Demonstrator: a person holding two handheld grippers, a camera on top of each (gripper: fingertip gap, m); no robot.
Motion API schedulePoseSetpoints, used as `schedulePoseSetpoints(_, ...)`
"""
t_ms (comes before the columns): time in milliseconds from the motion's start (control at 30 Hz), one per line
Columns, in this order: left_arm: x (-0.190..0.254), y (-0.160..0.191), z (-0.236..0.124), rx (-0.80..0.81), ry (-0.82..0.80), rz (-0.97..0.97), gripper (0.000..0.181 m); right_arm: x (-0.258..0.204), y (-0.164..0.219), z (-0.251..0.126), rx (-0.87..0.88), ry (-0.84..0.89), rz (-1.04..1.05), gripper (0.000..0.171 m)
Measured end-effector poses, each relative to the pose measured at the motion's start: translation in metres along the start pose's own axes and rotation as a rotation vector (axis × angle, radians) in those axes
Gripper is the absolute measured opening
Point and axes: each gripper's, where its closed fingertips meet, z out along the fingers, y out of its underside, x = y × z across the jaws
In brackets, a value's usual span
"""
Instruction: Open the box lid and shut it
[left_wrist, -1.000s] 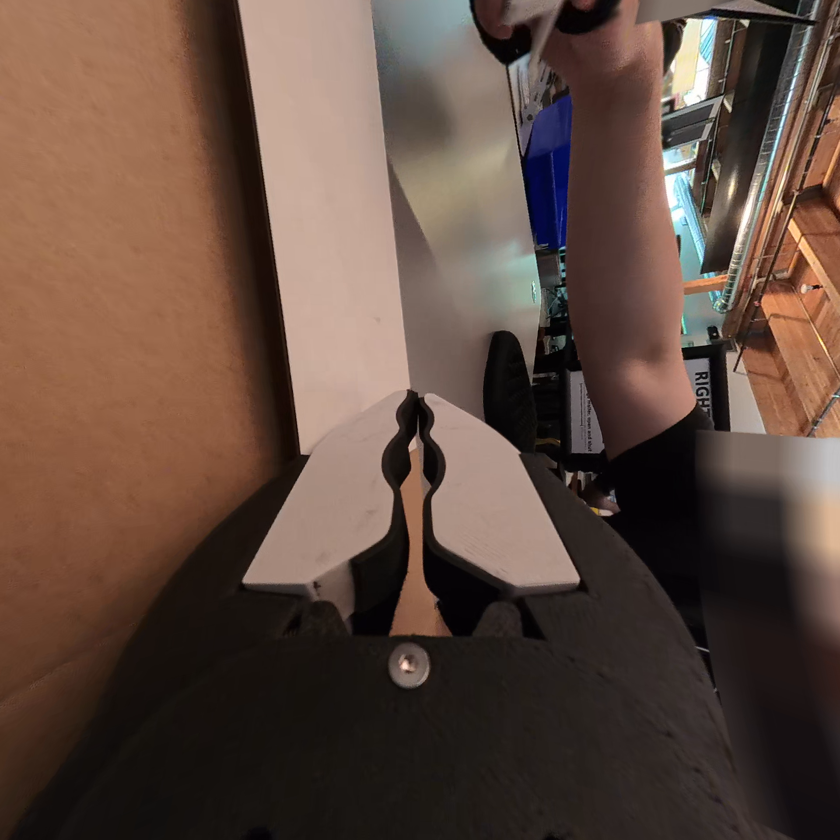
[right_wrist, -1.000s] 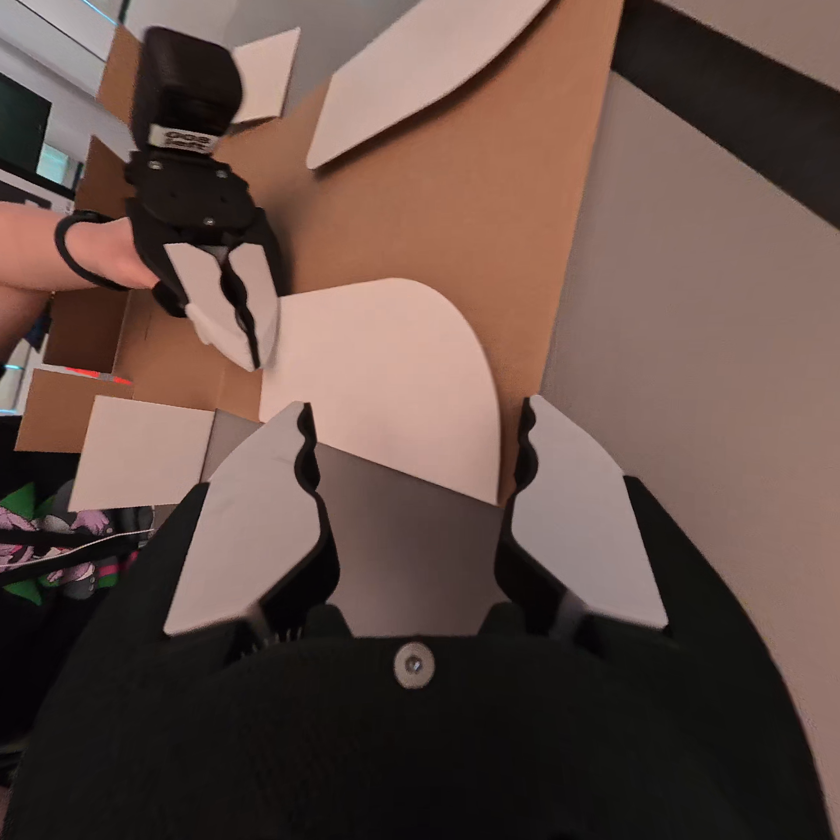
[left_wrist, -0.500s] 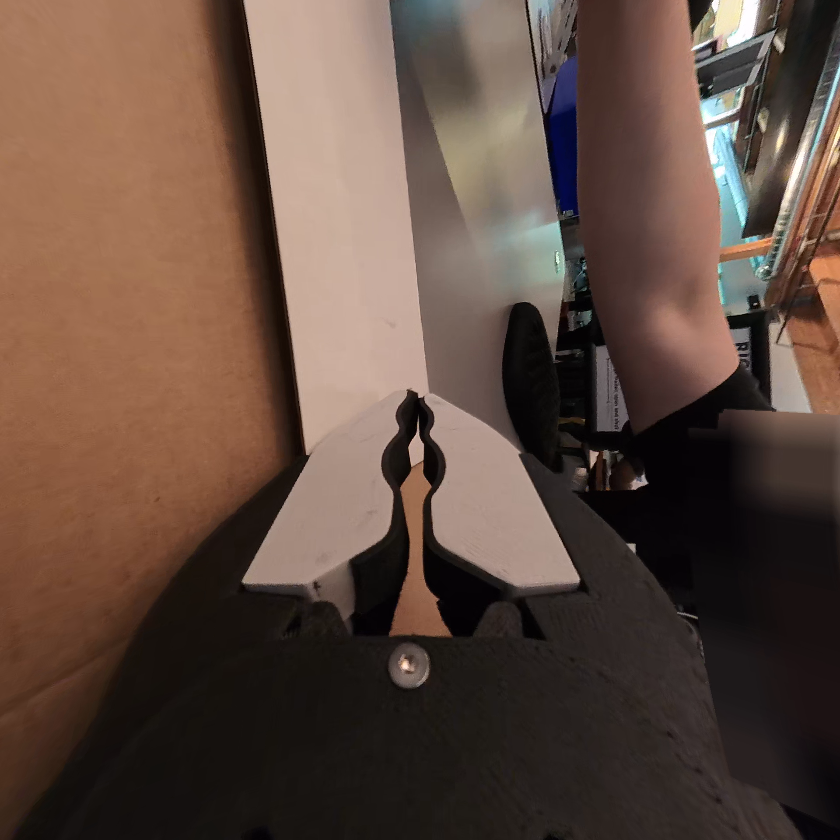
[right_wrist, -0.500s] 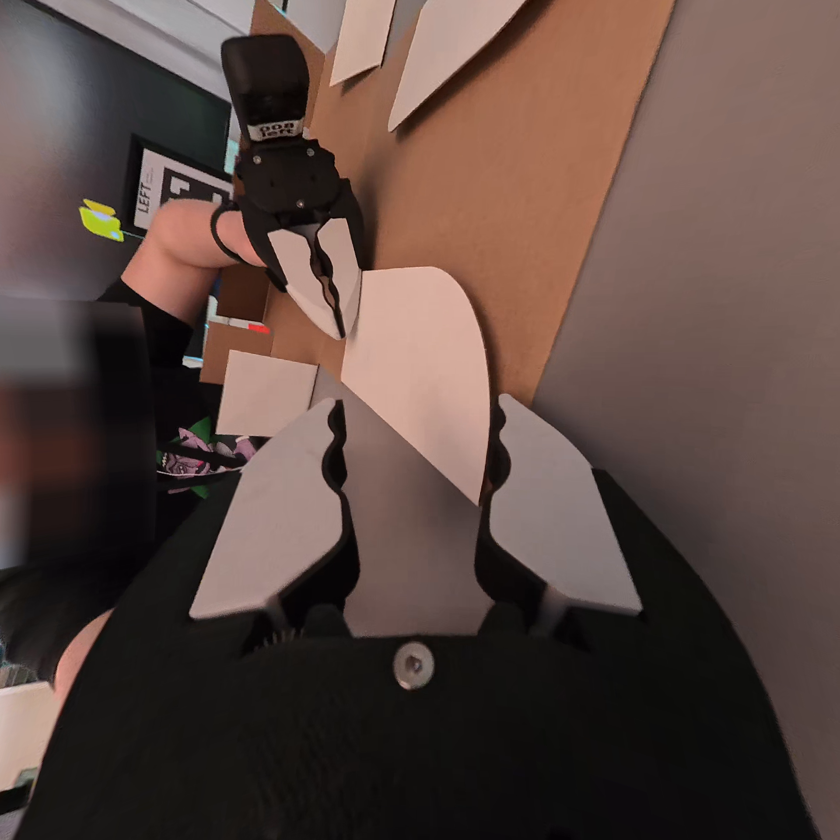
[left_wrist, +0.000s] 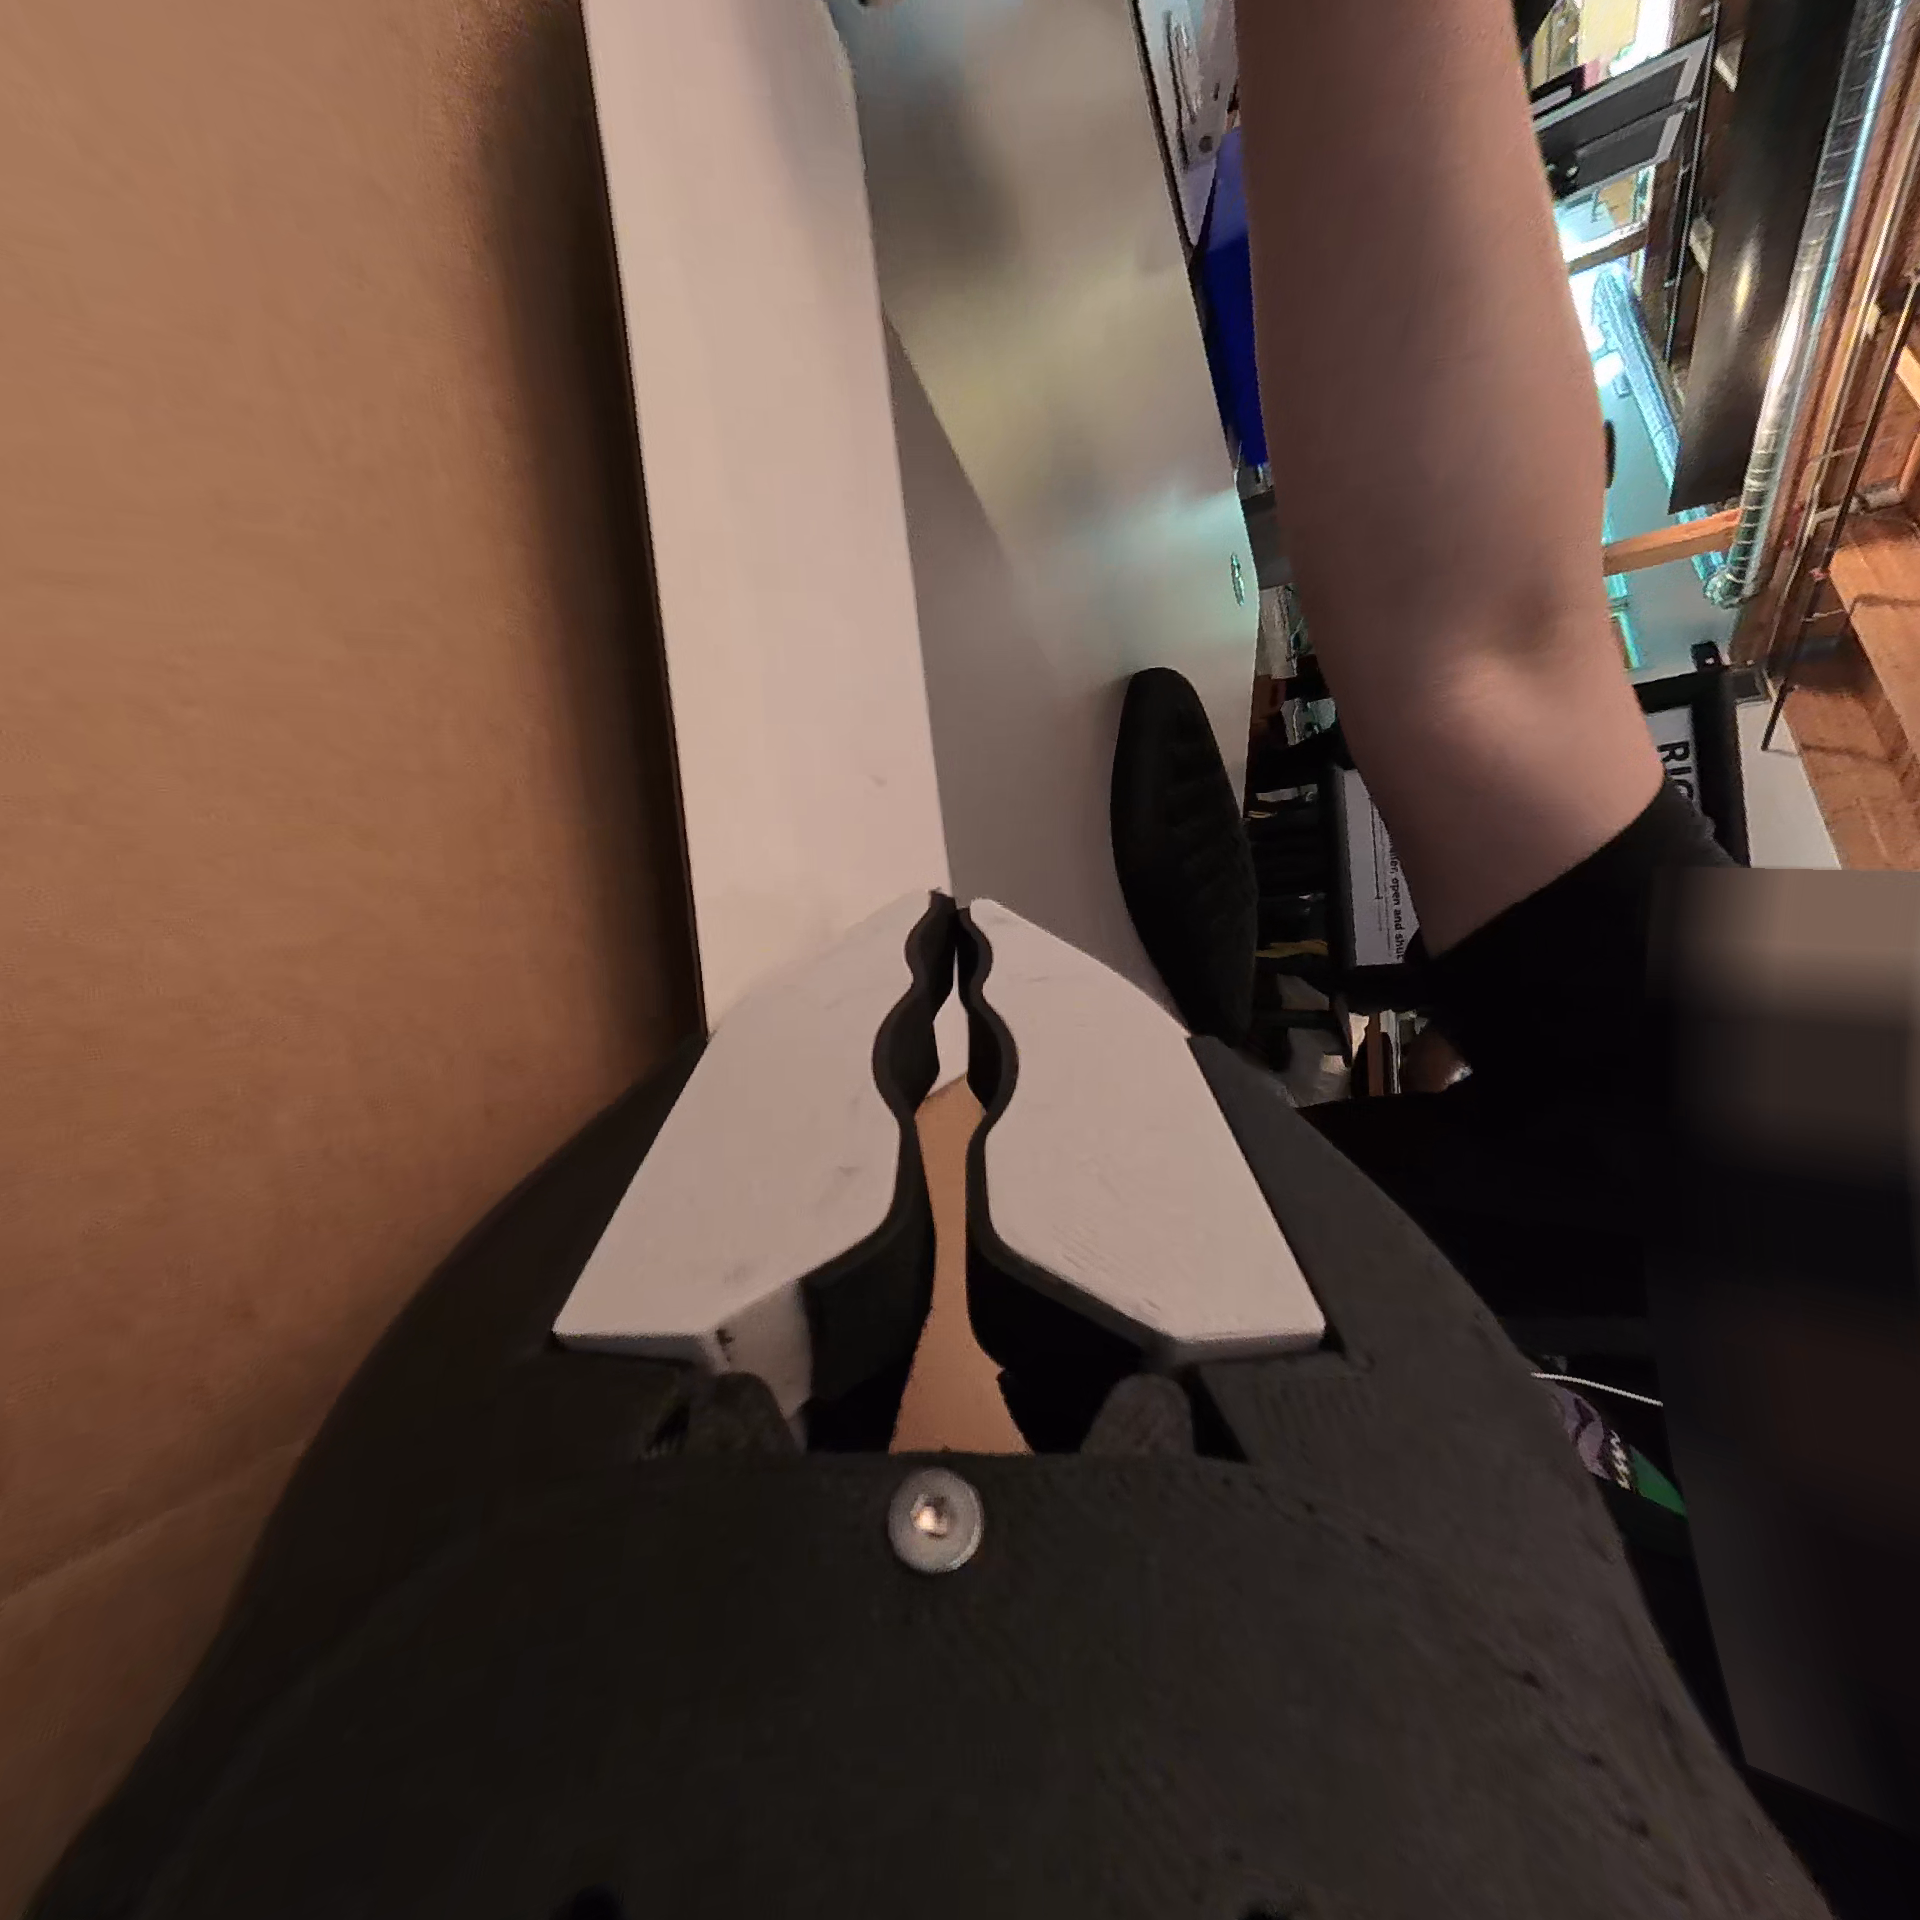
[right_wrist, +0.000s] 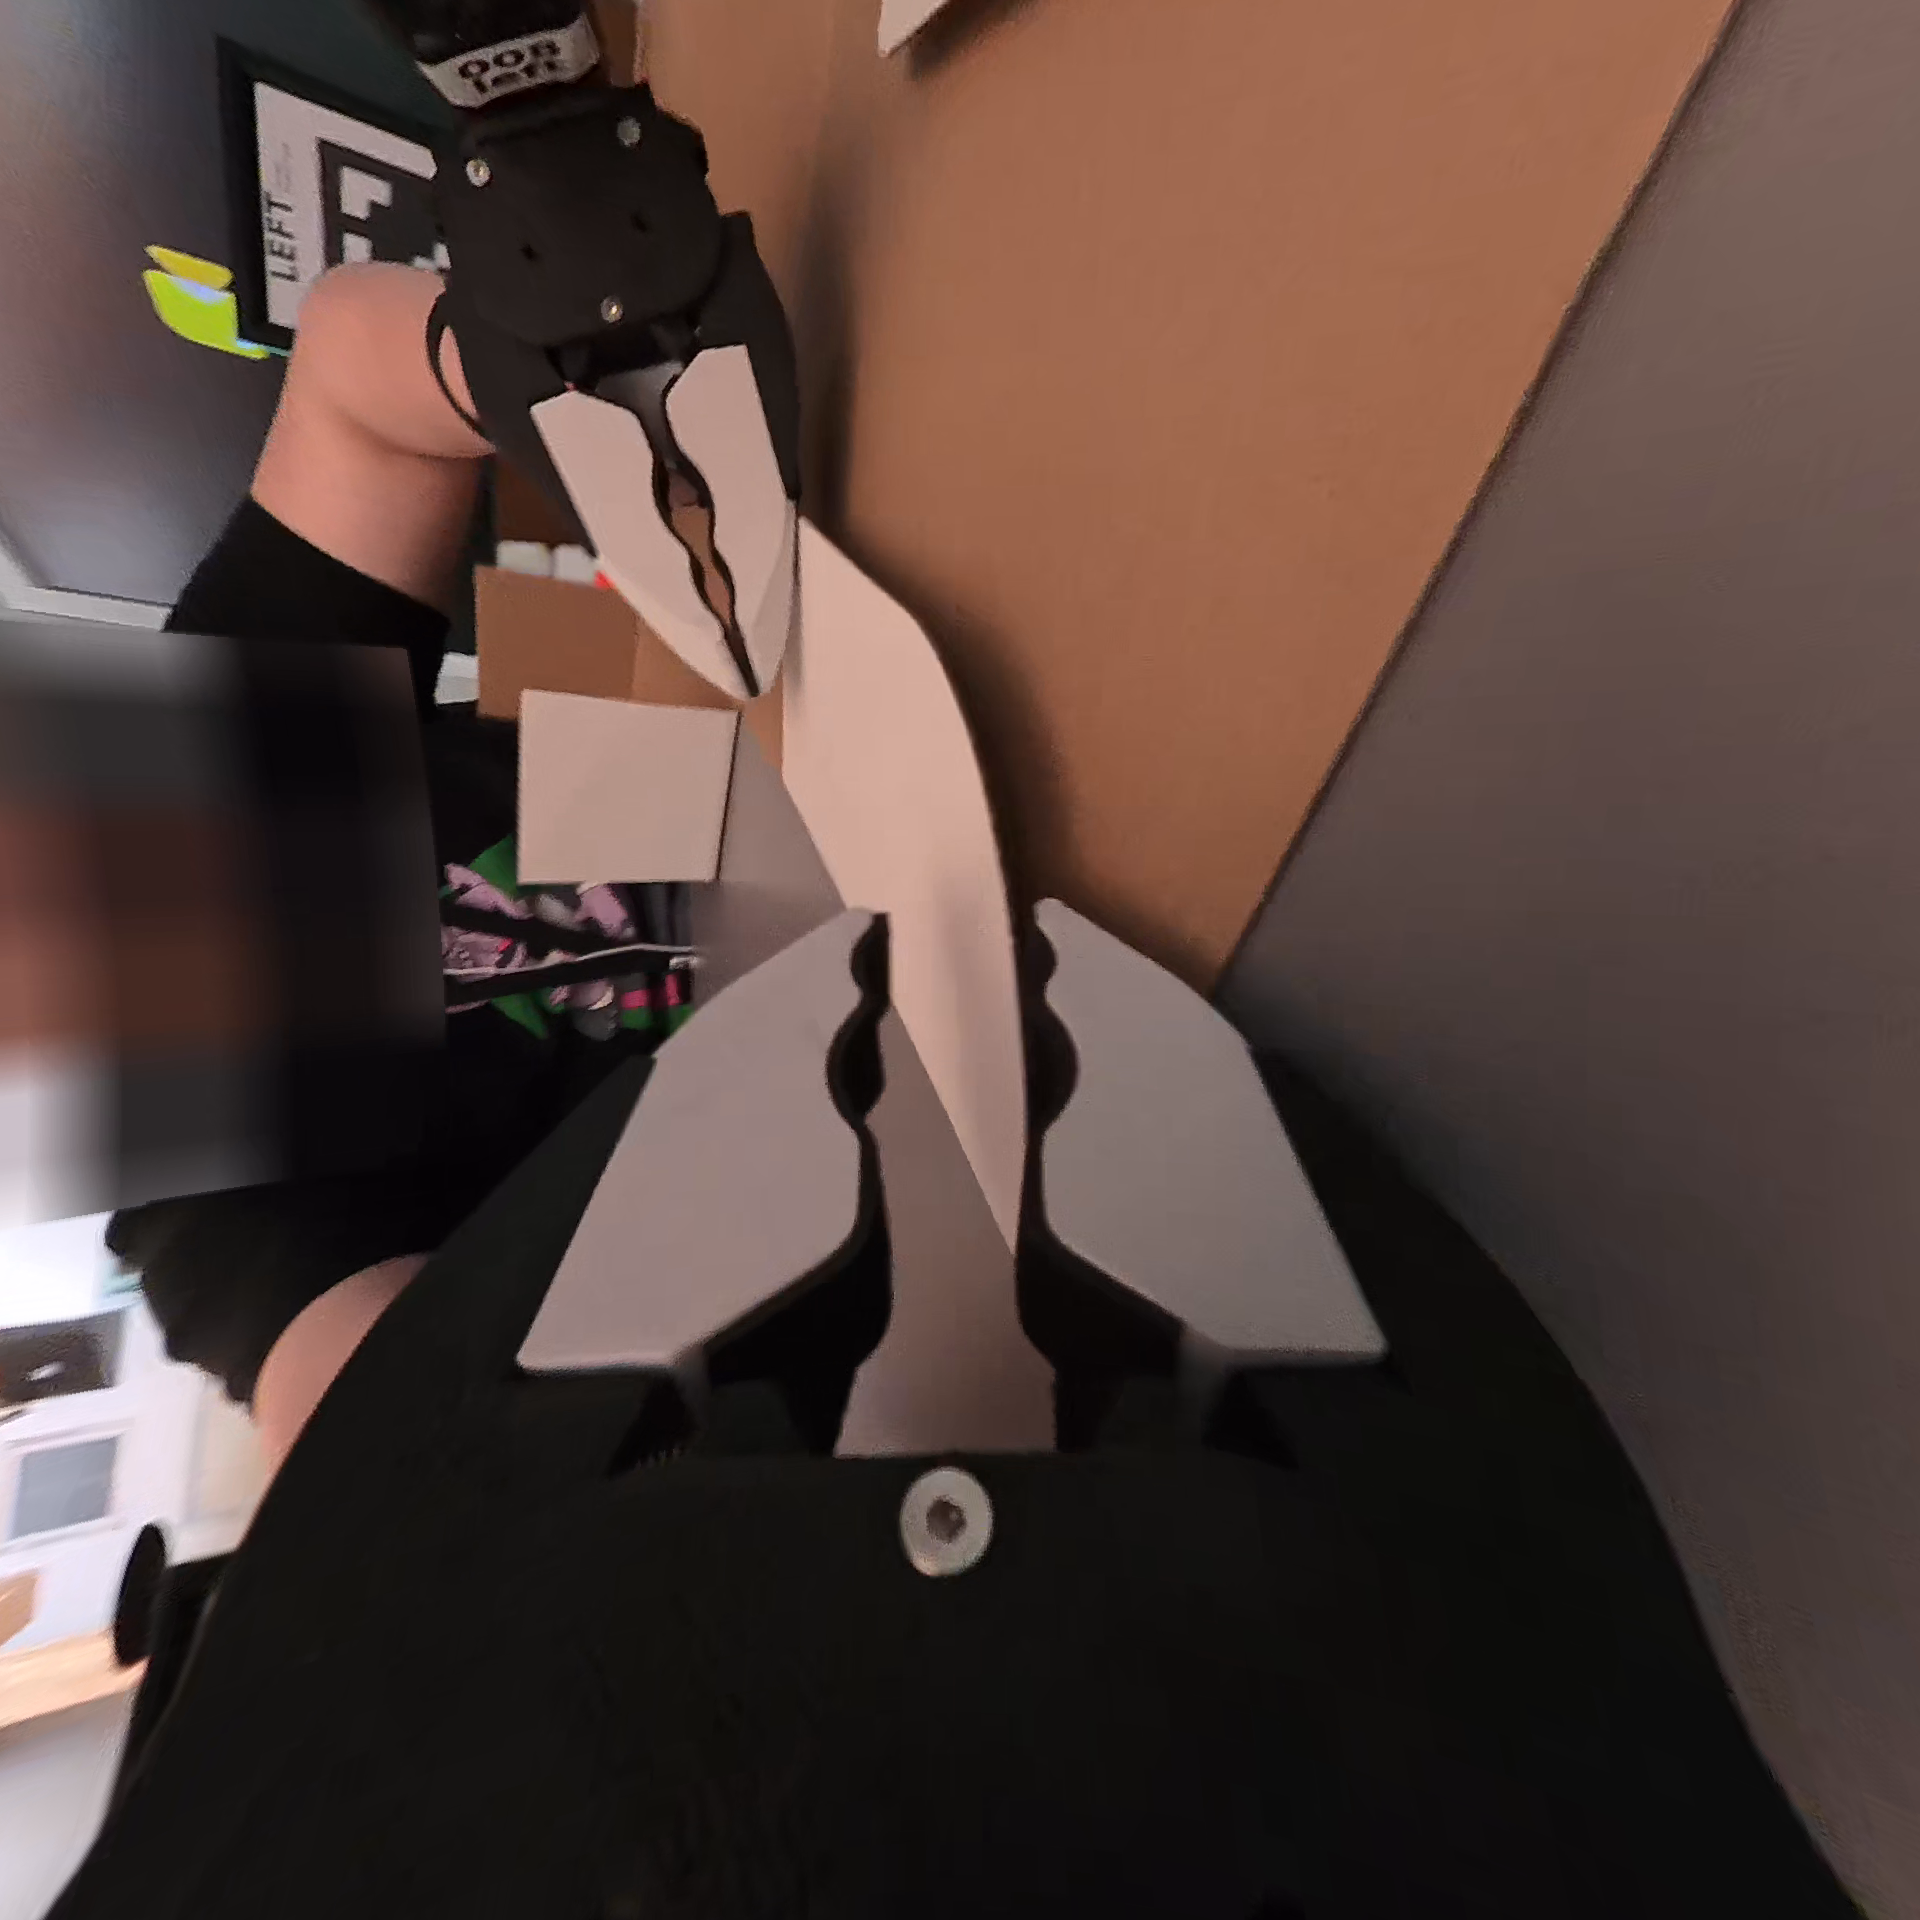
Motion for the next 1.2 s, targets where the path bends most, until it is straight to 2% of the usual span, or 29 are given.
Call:
schedulePoseSetpoints(67, -0.002, 0.004, 0.003, -0.017, -0.007, 0.004, 0.000, -0.008, 0.008, 0.003, -0.030, -0.079, 0.039, 0.004)
schedulePoseSetpoints(200, 0.000, 0.008, 0.007, -0.022, 0.029, -0.012, 0.000, -0.025, 0.014, 0.001, -0.037, -0.090, 0.070, 0.002)
schedulePoseSetpoints(467, 0.033, 0.007, -0.003, 0.021, 0.152, 0.109, 0.000, -0.091, 0.011, -0.009, -0.065, 0.134, 0.092, 0.002)
schedulePoseSetpoints(600, 0.043, 0.019, -0.007, 0.003, 0.140, 0.178, 0.000, -0.123, 0.007, -0.004, -0.117, 0.282, 0.093, 0.002)
schedulePoseSetpoints(767, 0.044, 0.030, -0.010, -0.031, 0.115, 0.172, 0.000, -0.138, 0.005, -0.001, -0.151, 0.401, 0.144, 0.003)
schedulePoseSetpoints(967, 0.043, 0.031, -0.011, -0.037, 0.216, 0.092, 0.000, -0.157, 0.000, 0.009, -0.195, 0.502, 0.122, 0.003)
schedulePoseSetpoints(1200, 0.029, 0.040, -0.005, -0.096, 0.164, 0.123, 0.000, -0.176, -0.004, 0.034, -0.333, 0.709, 0.098, 0.003)
